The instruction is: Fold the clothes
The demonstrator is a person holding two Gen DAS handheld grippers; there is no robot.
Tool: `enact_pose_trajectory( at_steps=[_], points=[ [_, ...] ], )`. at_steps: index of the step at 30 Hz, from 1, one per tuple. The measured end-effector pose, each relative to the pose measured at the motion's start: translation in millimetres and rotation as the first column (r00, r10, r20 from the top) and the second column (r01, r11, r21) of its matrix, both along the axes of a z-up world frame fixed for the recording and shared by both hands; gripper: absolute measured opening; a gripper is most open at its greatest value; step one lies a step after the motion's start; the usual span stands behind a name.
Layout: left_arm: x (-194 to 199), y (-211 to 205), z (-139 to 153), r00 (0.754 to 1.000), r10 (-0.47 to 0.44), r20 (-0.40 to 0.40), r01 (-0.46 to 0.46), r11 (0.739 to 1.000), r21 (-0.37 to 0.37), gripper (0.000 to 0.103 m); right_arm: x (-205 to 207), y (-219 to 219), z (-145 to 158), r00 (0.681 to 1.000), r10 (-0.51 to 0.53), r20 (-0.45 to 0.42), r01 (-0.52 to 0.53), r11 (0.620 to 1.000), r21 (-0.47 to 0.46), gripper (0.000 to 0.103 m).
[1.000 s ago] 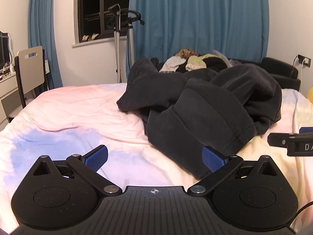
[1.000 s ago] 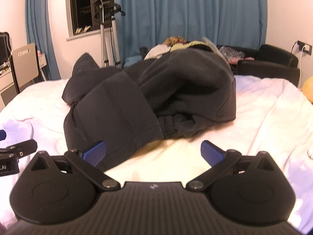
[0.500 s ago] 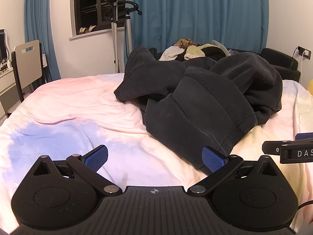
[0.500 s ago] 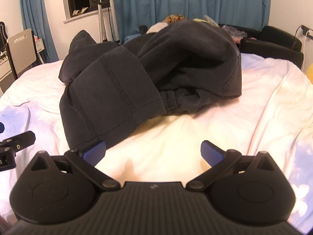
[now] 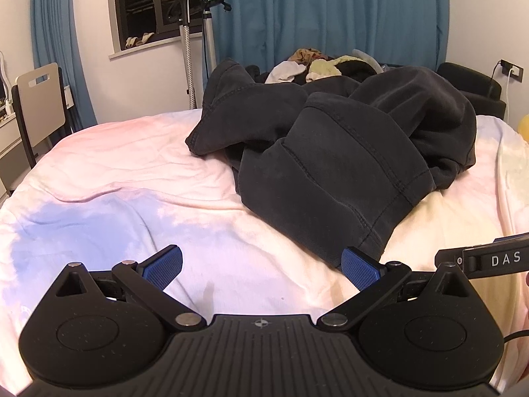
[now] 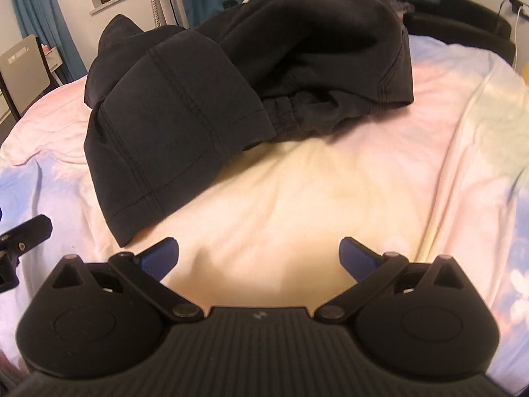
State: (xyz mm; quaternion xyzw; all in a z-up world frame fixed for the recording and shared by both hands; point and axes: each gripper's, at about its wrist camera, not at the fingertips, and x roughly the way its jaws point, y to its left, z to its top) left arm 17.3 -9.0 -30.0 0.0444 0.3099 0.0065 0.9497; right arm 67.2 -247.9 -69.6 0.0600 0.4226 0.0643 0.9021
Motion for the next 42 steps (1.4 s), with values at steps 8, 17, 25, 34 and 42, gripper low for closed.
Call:
enact_pose_trajectory(
  at_steps=[8,17,25,34,42],
  points=[
    [-0.4,0.2,-0.4,1.0,-0.003,0.003,0.003,1.0,-0.001,0.103,-1.5,0.9,2.5,1.0,0.001,0.02,0.0,1.0,-0.018,0.103],
    [-4.1,3.5,6.5,0.998,0.017,0.06,-0.015,0.999,-0.034,0.103,-11.1,-5.0,27.0,0.984,-0.032,0.178,0.036,0.999,-0.019,0.103],
    [-14.7,3.7,21.1,0.982,0.027,0.187,-0.019,0.999,-0.042,0.103,-32.7,-16.2,59.2,0.898,-0.073,0.435,0.055,0.997,0.053,0.103],
    [-28.7,-2.3,33.3,0.945,0.007,0.326,0.001,1.0,-0.026,0.103,-54.4,-23.2,80.1,0.778,-0.101,0.621,0.052,0.994,0.098,0.103],
    [-32.6,-5.9,35.7,0.935,-0.017,0.355,0.023,1.0,-0.013,0.103,-65.0,-28.7,86.5,0.735,-0.109,0.67,0.022,0.99,0.138,0.103]
  ],
)
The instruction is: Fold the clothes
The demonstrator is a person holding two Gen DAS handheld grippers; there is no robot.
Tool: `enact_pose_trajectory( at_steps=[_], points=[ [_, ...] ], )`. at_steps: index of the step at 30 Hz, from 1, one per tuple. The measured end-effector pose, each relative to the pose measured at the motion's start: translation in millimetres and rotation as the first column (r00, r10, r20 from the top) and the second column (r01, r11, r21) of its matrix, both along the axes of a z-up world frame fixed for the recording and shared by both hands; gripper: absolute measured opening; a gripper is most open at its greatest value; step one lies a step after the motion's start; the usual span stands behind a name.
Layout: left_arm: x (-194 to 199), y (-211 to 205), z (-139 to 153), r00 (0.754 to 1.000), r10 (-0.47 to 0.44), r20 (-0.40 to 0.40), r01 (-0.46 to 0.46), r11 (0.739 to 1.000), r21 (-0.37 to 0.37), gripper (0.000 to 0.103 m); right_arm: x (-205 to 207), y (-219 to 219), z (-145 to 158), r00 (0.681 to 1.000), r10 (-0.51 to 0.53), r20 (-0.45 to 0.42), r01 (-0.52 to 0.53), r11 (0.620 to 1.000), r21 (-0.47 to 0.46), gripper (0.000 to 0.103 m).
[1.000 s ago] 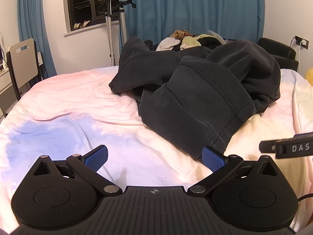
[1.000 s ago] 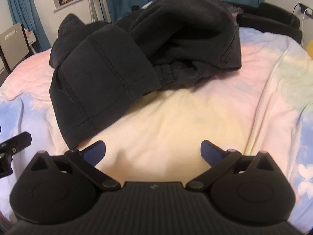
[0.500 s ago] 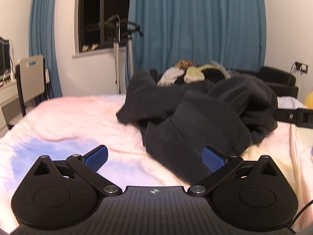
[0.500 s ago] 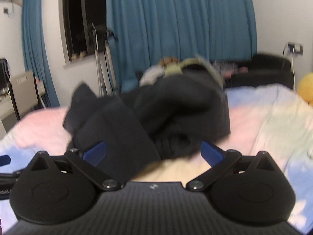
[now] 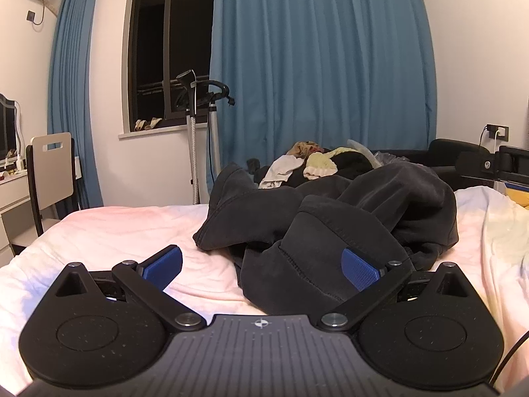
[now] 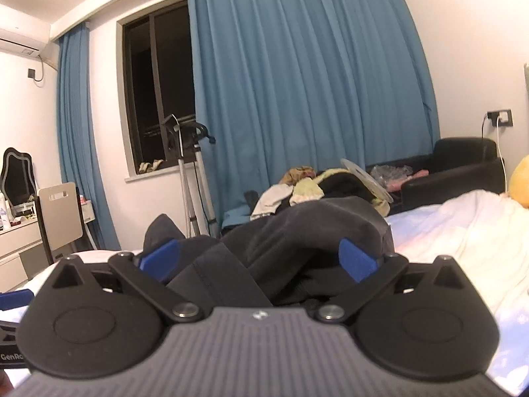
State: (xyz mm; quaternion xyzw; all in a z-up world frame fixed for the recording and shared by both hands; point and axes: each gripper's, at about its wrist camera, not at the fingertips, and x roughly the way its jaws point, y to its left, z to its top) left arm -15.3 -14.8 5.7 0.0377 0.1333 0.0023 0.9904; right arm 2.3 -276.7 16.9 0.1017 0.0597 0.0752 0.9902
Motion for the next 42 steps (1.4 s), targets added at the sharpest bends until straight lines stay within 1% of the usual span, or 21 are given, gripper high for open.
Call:
enact_pose_trajectory(
  at_steps=[5,9,13,16,19,21,25,27,29,32,34,35,36,37,38,39,40,41,42],
  points=[
    [-1.3,1.2,-0.9,1.0,-0.017,0.005,0.017,1.0,-0.005,0.103,-1.3,1.9,4.8,1.0,0.008,0.011,-0.008,1.0,-0.004,0.103],
    [-1.1,-0.9,-2.6,0.999,-0.031,0.011,0.031,0.999,0.013,0.103,-3.5,0.7,10.9,1.0,0.002,0.012,-0.002,1.0,-0.013,0.103],
    [3.3,-12.3,-5.4,0.998,-0.065,0.011,0.064,0.996,0.062,0.103,-1.1,-9.3,19.0,1.0,-0.02,0.011,0.02,1.0,-0.003,0.103],
    [11.0,-32.0,-7.9,0.993,-0.119,0.003,0.118,0.986,0.12,0.103,5.0,-24.5,20.3,0.998,-0.058,-0.011,0.059,0.998,0.015,0.103],
    [22.6,-58.9,-14.3,0.977,-0.214,-0.006,0.211,0.961,0.181,0.103,13.0,-44.1,19.2,0.994,-0.099,-0.047,0.101,0.994,0.044,0.103],
    [35.4,-81.5,-20.4,0.965,-0.262,-0.017,0.259,0.939,0.228,0.103,19.8,-63.3,14.5,0.992,-0.1,-0.079,0.109,0.988,0.113,0.103],
    [69.0,-129.0,-32.2,0.938,-0.343,-0.046,0.343,0.9,0.268,0.101,29.5,-89.6,4.8,0.98,-0.153,-0.126,0.172,0.973,0.151,0.103],
    [83.9,-155.1,-40.9,0.921,-0.387,-0.041,0.38,0.873,0.307,0.1,33.1,-100.8,-1.2,0.971,-0.189,-0.147,0.212,0.964,0.162,0.103],
    [99.1,-184.2,-52.7,0.904,-0.426,-0.04,0.41,0.833,0.371,0.099,35.4,-111.2,-7.5,0.96,-0.23,-0.163,0.257,0.95,0.175,0.103],
    [126.4,-224.5,-72.2,0.884,-0.462,-0.072,0.442,0.778,0.447,0.092,38.5,-125.7,-17.1,0.944,-0.288,-0.163,0.319,0.925,0.209,0.103],
    [146.0,-246.7,-86.3,0.876,-0.47,-0.11,0.461,0.746,0.481,0.09,43.7,-134.7,-24.9,0.932,-0.32,-0.171,0.353,0.908,0.226,0.103],
    [156.6,-256.5,-93.8,0.875,-0.466,-0.132,0.465,0.734,0.495,0.087,47.7,-138.6,-29.8,0.925,-0.331,-0.184,0.368,0.901,0.23,0.103],
    [168.4,-265.3,-101.8,0.881,-0.449,-0.152,0.459,0.728,0.51,0.082,51.7,-142.5,-34.7,0.919,-0.342,-0.197,0.383,0.894,0.234,0.103],
    [180.0,-272.9,-109.0,0.888,-0.428,-0.169,0.449,0.725,0.523,0.08,55.7,-146.4,-39.6,0.911,-0.354,-0.211,0.398,0.886,0.237,0.103],
    [191.4,-278.3,-114.7,0.898,-0.402,-0.18,0.433,0.728,0.531,0.076,57.7,-149.4,-44.5,0.908,-0.354,-0.224,0.404,0.881,0.245,0.103],
    [201.7,-282.4,-118.9,0.906,-0.379,-0.19,0.419,0.734,0.534,0.068,61.3,-151.6,-49.4,0.905,-0.355,-0.233,0.408,0.879,0.247,0.103],
    [209.1,-283.2,-119.8,0.91,-0.365,-0.195,0.411,0.747,0.522,0.061,65.3,-153.6,-54.3,0.903,-0.356,-0.242,0.412,0.877,0.247,0.103],
    [214.3,-281.9,-118.7,0.918,-0.349,-0.188,0.395,0.769,0.503,0.045,68.2,-154.4,-57.8,0.898,-0.363,-0.249,0.421,0.874,0.242,0.103],
    [216.0,-277.4,-114.4,0.926,-0.337,-0.168,0.376,0.798,0.472,0.034,71.1,-156.0,-61.1,0.893,-0.371,-0.255,0.431,0.869,0.243,0.103]
  ],
)
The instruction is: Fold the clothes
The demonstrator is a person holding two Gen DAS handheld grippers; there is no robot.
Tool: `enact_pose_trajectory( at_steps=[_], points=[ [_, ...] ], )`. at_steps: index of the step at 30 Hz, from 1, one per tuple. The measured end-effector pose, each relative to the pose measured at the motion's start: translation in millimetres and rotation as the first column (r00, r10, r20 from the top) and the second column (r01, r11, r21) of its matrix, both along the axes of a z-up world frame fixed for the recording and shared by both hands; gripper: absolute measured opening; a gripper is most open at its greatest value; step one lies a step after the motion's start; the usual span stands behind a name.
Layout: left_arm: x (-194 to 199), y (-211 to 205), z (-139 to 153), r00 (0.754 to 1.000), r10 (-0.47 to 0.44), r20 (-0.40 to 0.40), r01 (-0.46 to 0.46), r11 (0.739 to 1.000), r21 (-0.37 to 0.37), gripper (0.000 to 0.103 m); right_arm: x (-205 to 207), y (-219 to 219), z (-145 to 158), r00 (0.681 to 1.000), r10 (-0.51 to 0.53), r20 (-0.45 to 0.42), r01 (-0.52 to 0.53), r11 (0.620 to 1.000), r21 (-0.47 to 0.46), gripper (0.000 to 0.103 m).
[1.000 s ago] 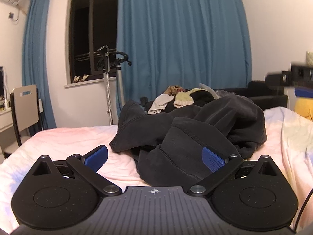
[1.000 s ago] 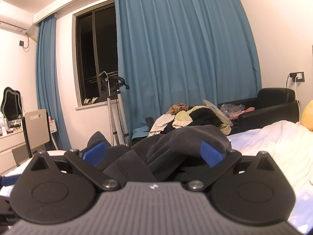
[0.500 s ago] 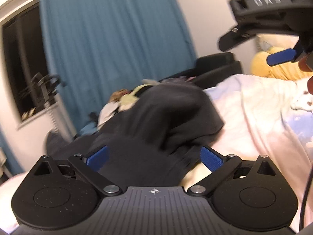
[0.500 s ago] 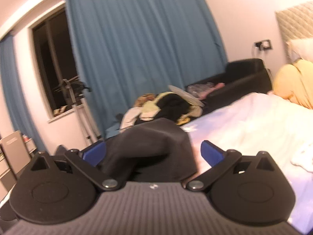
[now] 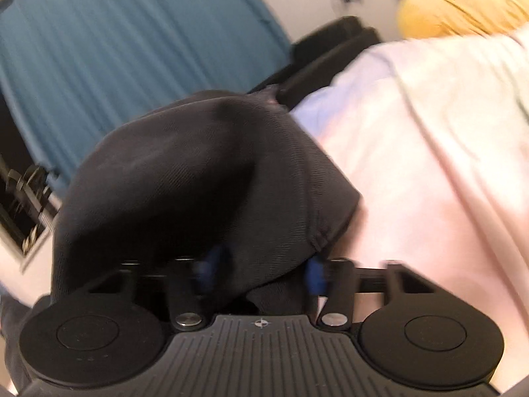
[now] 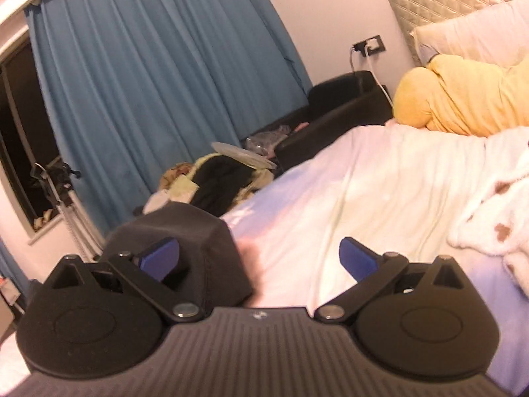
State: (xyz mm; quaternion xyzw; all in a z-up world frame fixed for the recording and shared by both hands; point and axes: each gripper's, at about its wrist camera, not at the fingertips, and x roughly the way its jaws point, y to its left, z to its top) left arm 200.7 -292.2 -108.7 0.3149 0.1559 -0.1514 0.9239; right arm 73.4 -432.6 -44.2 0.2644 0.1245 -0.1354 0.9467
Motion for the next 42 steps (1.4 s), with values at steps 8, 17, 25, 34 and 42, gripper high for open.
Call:
enact_pose_trajectory(
  at_steps=[8,17,25,34,42],
  points=[
    [-35.5,80.9,71.6,0.998,0.049,0.032,-0.038,0.956,-0.289,0.01,-1.0,-5.9,-7.4,0.998,-0.058,0.036,0.056,0.998,0.034,0.103],
    [-111.7,203.8,138.4,0.994,0.105,-0.042,-0.112,0.865,-0.49,0.002,-12.2,4.2,9.8,0.998,0.011,0.069,-0.014,0.999,0.044,0.103],
    [-158.2,300.1,106.3,0.969,0.138,-0.203,-0.235,0.763,-0.602,0.003,4.8,28.9,10.9,0.965,0.261,-0.028,-0.252,0.952,0.175,0.103],
    [-116.0,305.6,92.1,0.959,0.093,-0.269,-0.241,0.768,-0.594,0.078,78.5,14.0,-0.2,0.95,0.264,-0.166,-0.185,0.905,0.383,0.103],
    [-63.0,315.0,27.3,0.814,0.124,-0.568,-0.483,0.688,-0.542,0.079,134.5,3.9,-62.1,0.888,0.43,-0.161,-0.256,0.754,0.605,0.103]
  ],
)
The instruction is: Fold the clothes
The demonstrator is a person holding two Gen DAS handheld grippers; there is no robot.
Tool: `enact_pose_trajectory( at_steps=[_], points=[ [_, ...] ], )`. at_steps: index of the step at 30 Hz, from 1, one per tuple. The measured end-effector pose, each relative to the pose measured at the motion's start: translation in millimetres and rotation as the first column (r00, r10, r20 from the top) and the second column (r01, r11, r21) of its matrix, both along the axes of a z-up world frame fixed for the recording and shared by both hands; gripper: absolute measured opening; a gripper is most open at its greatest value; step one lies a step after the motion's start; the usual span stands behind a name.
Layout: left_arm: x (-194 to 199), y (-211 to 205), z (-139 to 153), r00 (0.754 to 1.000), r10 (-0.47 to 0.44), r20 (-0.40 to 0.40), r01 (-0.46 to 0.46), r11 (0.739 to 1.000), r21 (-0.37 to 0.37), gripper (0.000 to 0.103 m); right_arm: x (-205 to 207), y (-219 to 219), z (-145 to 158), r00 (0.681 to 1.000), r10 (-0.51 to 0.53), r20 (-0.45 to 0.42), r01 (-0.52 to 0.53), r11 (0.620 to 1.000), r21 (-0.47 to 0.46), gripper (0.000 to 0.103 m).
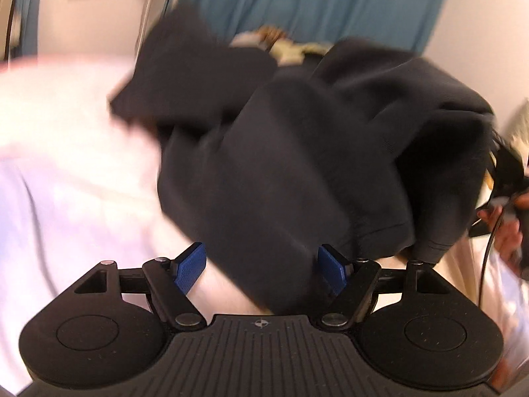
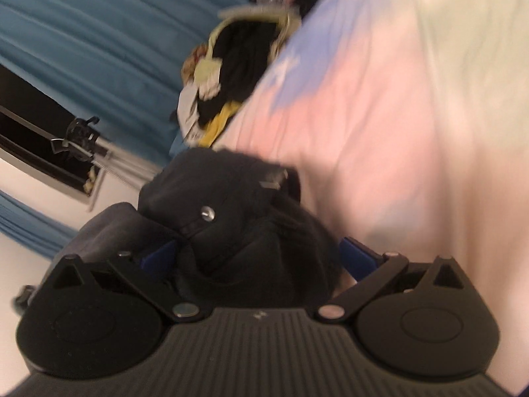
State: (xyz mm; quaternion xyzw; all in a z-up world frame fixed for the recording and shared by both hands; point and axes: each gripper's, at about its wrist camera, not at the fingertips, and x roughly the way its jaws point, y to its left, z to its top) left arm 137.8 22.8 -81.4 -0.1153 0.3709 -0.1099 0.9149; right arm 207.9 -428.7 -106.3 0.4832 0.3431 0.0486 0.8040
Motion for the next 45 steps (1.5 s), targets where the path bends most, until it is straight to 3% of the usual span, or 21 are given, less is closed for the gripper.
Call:
enact_pose_trajectory(
  at_steps=[4,6,7,8,9,10,12,14,18,21,25,28,30,32,35,37,40,42,44,45],
  points=[
    [12.5,8.4,-14.5,1.0,0.01,-0.024,-0.013,0.991,-0.132,0.081,11.4,9.0,-19.7,0.999,0.045,0.026,-0.047,0.996,0.076,0.103],
    [15.4,15.4,-18.3,1.0,0.006,0.002,-0.006,0.969,-0.246,0.079,14.9,17.4,-18.1,0.995,0.073,0.068,-0.08,0.992,0.098,0.103],
    [17.1,18.5,-20.3,1.0,0.007,0.011,-0.004,0.956,-0.292,0.076,15.1,22.4,-13.5,0.993,0.082,0.085,-0.088,0.993,0.077,0.103],
    [19.5,20.1,-22.6,1.0,0.016,0.009,-0.012,0.953,-0.302,0.06,15.0,27.5,-8.3,0.991,0.09,0.101,-0.095,0.994,0.05,0.1],
    [21.6,21.0,-25.0,1.0,0.032,0.0,-0.03,0.958,-0.286,0.038,13.3,32.0,-1.0,0.987,0.102,0.121,-0.103,0.995,0.001,0.093],
    [23.2,22.6,-27.3,0.999,0.046,-0.01,-0.047,0.96,-0.276,0.031,11.3,36.5,6.6,0.983,0.117,0.141,-0.11,0.992,-0.054,0.086],
    [23.0,29.0,-29.7,0.997,0.071,-0.021,-0.074,0.952,-0.297,0.008,10.6,43.8,16.5,0.978,0.129,0.165,-0.106,0.984,-0.145,0.053],
    [17.6,36.8,-22.1,0.994,0.111,0.017,-0.099,0.942,-0.321,0.005,8.7,48.1,22.7,0.977,0.135,0.167,-0.099,0.973,-0.211,0.037],
    [-3.0,67.1,7.2,0.96,0.238,0.15,-0.152,0.888,-0.434,0.005,-7.4,53.5,45.9,0.968,0.093,0.231,-0.01,0.941,-0.337,0.014],
    [-19.9,95.5,26.5,0.916,0.339,0.213,-0.197,0.844,-0.499,0.005,-30.6,46.3,73.0,0.942,0.029,0.335,0.098,0.929,-0.356,0.01],
    [-46.0,139.0,48.0,0.837,0.49,0.243,-0.262,0.749,-0.608,0.005,-57.3,33.7,110.7,0.874,-0.053,0.484,0.257,0.895,-0.365,0.01],
    [-64.2,174.7,59.7,0.756,0.606,0.247,-0.328,0.678,-0.658,0.005,-72.5,13.9,131.6,0.831,-0.139,0.538,0.368,0.864,-0.344,0.01],
    [-66.5,197.0,60.4,0.728,0.655,0.204,-0.379,0.632,-0.676,0.005,-67.9,-0.2,124.7,0.854,-0.19,0.485,0.391,0.849,-0.356,0.011],
    [-62.3,213.0,51.6,0.726,0.673,0.139,-0.428,0.601,-0.676,0.006,-57.5,-12.4,110.9,0.889,-0.216,0.404,0.379,0.842,-0.384,0.015],
    [-52.2,212.3,34.2,0.729,0.685,-0.007,-0.533,0.561,-0.633,0.008,-30.1,-24.6,70.6,0.956,-0.227,0.183,0.284,0.871,-0.401,0.034],
    [-51.8,211.4,23.8,0.725,0.683,-0.089,-0.59,0.55,-0.59,0.023,-24.0,-32.2,52.3,0.966,-0.238,0.103,0.259,0.896,-0.361,0.037],
    [-65.4,216.2,18.3,0.715,0.685,-0.141,-0.618,0.524,-0.586,0.046,-35.4,-39.4,62.1,0.957,-0.264,0.117,0.288,0.9,-0.327,0.055],
    [-80.4,218.5,23.7,0.698,0.705,-0.127,-0.618,0.503,-0.604,0.076,-46.9,-41.2,75.6,0.939,-0.294,0.178,0.339,0.876,-0.342,0.08],
    [-93.1,215.8,33.8,0.687,0.719,-0.106,-0.61,0.491,-0.622,0.078,-67.0,-45.3,86.8,0.916,-0.328,0.233,0.394,0.845,-0.361,0.089],
    [-98.3,211.6,38.8,0.696,0.712,-0.099,-0.598,0.496,-0.63,0.078,-75.2,-45.3,91.9,0.906,-0.344,0.246,0.416,0.832,-0.366,0.089]
  ],
)
